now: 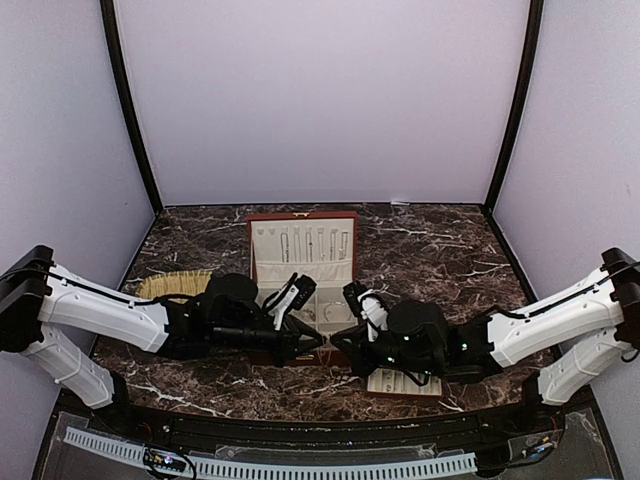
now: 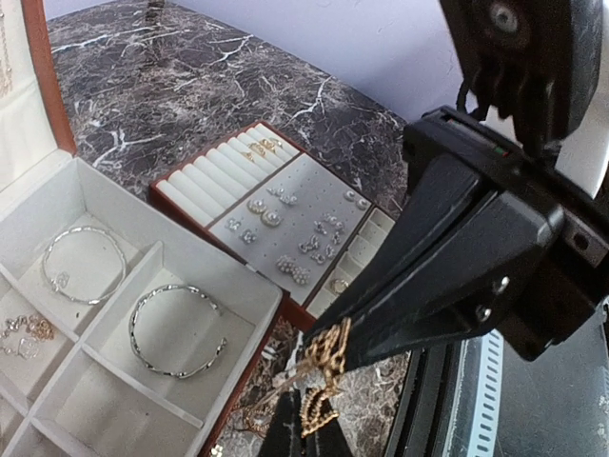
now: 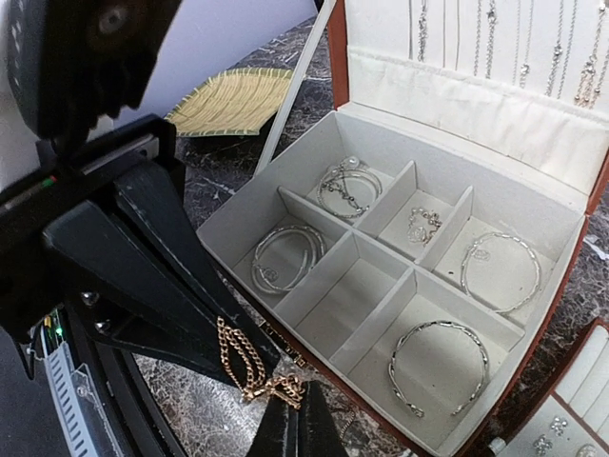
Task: Organize the mixed jewelry
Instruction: Pass from the left arm to the right
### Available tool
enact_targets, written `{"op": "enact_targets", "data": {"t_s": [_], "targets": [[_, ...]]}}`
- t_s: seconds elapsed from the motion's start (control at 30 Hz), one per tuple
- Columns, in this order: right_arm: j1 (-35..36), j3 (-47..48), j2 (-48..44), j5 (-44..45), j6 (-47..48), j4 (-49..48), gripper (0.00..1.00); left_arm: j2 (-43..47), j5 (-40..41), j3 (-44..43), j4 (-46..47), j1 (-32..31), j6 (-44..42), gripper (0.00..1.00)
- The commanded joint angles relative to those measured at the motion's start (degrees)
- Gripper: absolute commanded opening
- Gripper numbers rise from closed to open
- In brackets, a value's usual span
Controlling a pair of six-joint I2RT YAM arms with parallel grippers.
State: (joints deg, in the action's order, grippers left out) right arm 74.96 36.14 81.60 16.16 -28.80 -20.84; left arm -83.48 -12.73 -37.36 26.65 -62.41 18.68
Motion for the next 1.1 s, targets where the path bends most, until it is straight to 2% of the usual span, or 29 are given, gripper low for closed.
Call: {"op": "enact_targets", "data": {"t_s": [0.0, 0.13, 0.3, 0.5, 0.63, 0.8, 1.07], "targets": [[0.36, 1.45, -1.80, 3.10, -1.36, 3.84, 0.00, 0.71, 0.66, 2.06, 1.59, 0.19, -0.73, 0.01], [0.36, 2.38, -1.63, 3.68, -2.13, 6.46, 0.00, -0.76, -0.01, 2.47, 2.22, 0.14, -1.25, 0.06], [0.36, 2.79, -1.93, 3.80, -3.04, 7.63, 0.00, -1.32, -0.66, 2.99, 1.56, 0.15, -2.36, 0.21], [0.35, 2.97, -2.89, 3.66, -3.05, 7.92, 0.00, -0.25, -0.64, 2.05, -4.64, 0.14, -7.01, 0.33], [0.36, 2.44, -4.23, 3.15, -2.73, 7.71, 0.00, 1.57, 1.55, 2.30, -4.38, 0.15, -7.06, 0.39], [0.36, 0.95, -6.69, 2.20, -2.23, 6.54, 0.00, 0.34, 3.52, 1.36, -0.13, 0.14, -4.39, 0.37], [0.36, 0.18, -7.78, 0.91, -1.96, 5.86, 0.00, -4.06, 1.53, -0.21, 9.65, 0.17, -1.83, 0.34]]}}
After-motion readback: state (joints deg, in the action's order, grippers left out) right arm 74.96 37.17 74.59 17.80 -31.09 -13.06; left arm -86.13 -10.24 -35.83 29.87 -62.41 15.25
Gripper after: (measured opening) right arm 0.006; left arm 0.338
